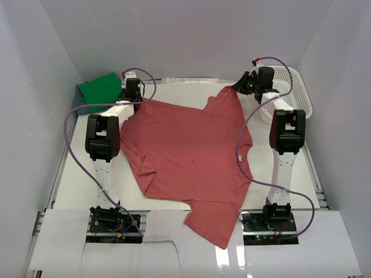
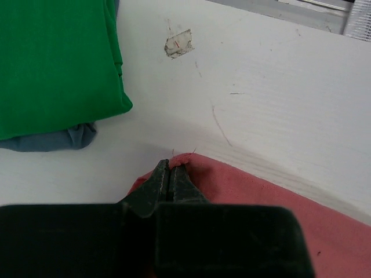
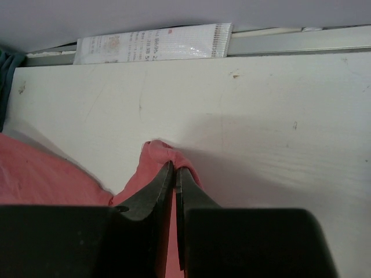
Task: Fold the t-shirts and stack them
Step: Flatten out the tshirt
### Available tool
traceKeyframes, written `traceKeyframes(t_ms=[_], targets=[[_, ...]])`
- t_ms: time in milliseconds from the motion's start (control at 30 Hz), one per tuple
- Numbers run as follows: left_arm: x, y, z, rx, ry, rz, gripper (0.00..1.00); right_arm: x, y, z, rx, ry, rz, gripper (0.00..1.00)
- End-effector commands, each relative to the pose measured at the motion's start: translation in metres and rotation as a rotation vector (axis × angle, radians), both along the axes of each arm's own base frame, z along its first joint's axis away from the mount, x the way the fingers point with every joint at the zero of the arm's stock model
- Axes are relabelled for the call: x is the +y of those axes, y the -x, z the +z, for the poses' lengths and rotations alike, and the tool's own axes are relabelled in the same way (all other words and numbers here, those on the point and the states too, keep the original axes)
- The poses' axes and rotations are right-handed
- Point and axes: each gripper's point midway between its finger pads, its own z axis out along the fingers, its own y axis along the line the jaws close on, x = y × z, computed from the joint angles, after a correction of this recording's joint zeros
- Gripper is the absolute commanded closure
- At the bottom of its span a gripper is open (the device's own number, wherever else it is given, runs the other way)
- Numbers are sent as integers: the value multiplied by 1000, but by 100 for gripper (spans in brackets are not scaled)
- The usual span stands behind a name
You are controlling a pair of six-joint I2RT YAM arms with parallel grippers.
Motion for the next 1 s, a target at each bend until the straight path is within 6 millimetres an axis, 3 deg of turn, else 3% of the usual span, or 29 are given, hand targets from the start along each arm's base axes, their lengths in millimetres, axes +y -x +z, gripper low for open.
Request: traceKeyframes(t_ms=[0, 300, 533, 733, 967], targets=[[8, -13, 15, -29, 3, 15, 100, -9, -20, 14, -37, -10, -6, 92], [5, -21, 21, -40, 15, -7, 100, -11, -26, -1, -1, -24, -26, 92], [2, -23, 12, -9, 15, -20, 100, -11, -27, -6, 13, -30, -17, 92], [3, -23, 13, -5, 11, -23, 100, -8, -24, 5, -3, -31, -1, 92], [6, -19, 17, 1, -2, -14, 100, -4, -6, 41, -56, -44, 30, 92]])
